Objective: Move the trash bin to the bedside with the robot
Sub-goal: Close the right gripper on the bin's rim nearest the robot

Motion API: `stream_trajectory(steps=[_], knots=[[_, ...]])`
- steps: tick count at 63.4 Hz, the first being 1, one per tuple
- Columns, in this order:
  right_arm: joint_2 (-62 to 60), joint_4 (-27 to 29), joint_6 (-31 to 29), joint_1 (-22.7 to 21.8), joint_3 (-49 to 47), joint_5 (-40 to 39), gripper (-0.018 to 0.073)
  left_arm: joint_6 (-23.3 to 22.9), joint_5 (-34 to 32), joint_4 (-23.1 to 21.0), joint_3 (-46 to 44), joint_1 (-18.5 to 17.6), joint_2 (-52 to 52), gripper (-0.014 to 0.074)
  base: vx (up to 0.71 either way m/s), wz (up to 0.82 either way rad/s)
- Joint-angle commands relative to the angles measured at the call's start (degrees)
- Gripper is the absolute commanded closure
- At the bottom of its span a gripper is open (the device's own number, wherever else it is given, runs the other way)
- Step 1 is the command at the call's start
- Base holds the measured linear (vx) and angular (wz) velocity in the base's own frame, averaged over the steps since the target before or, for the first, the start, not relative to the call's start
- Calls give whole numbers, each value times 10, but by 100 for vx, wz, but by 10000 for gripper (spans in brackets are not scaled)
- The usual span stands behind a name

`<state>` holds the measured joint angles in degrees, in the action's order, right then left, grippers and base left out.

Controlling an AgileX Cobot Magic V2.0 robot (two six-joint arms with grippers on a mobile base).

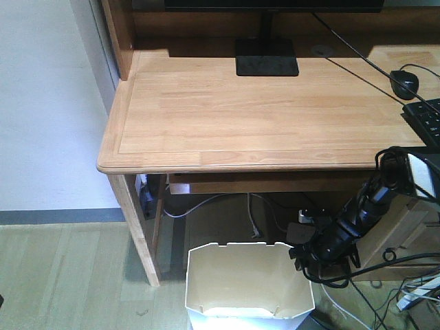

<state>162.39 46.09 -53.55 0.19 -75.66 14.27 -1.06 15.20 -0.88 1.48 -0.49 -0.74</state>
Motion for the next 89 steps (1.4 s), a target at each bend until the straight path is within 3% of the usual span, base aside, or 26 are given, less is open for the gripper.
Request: stream_trajectory(steps=[1, 26, 49, 72, 89], knots=[[-19, -7, -9, -2, -20, 5, 64, -3, -40, -2, 11, -3, -8, 602, 0, 0], [27, -97, -7, -2, -105, 68, 69, -3, -40, -2, 11, -3, -8, 602, 0, 0], [91, -139, 38, -30, -227, 248, 153, -3, -40, -2, 11, -3, -8, 602, 0, 0], [138, -312, 155, -28, -355, 364, 171, -3, -40, -2, 11, -3, -8, 602, 0, 0], [177, -291, 150, -28, -401, 405, 227, -3, -40, -2, 11, -3, -8, 602, 0, 0]])
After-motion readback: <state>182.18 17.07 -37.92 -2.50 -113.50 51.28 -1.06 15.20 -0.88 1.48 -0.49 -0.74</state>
